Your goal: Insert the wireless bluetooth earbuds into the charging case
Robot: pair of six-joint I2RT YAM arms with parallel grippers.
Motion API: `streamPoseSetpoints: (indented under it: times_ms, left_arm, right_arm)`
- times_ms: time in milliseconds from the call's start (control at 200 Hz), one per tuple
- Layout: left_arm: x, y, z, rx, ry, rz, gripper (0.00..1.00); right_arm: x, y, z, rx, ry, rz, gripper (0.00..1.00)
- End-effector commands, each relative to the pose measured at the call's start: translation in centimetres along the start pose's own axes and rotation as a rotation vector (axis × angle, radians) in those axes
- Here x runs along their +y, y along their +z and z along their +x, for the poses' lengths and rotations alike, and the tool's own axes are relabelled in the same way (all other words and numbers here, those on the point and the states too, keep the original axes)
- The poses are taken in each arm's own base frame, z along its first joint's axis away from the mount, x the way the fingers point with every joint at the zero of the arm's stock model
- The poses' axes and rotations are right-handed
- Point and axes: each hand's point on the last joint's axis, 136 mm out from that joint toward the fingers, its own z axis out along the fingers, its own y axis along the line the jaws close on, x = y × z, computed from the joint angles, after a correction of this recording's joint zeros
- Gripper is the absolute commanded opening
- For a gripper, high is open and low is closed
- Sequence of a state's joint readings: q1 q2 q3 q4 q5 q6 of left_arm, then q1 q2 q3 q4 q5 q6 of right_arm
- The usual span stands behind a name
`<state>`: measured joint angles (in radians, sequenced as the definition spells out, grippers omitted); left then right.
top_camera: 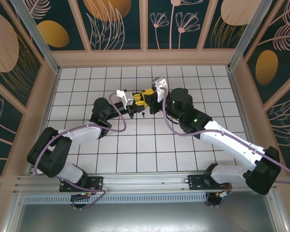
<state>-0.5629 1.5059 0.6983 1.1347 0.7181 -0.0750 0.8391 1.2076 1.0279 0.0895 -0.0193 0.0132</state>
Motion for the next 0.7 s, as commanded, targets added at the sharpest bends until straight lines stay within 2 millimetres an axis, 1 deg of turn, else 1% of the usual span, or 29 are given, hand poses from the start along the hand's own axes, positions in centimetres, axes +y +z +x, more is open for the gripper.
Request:
streamPoseSetpoints:
  times_ms: [0,270,430,556,696]
  left_arm:
    - [-1.2,0.6,-5.5,-0.141,0.143,0.052,0.00]
    - [-1.4,0.3,-6.2,-0.157,0.157,0.051,0.00]
    - [-1.6,0.2,-6.6,-0.163,0.160,0.053,0.00]
    - [-1.6,0.1,-6.8,-0.170,0.165,0.052,0.00]
    - [-1.7,0.1,-7.0,-0.172,0.165,0.053,0.00]
  right_arm:
    - [1.1,0.7,4.3,0.150,-0.001,-0.038,0.00]
    - [-0.3,-0.1,6.0,0.183,-0.010,0.030,0.00]
    - [-1.4,-0.2,6.8,0.207,-0.014,0.075,0.00]
    - [-1.5,0.0,7.1,0.218,-0.014,0.077,0.00]
    - [-1.2,0.2,7.6,0.243,-0.028,0.060,0.00]
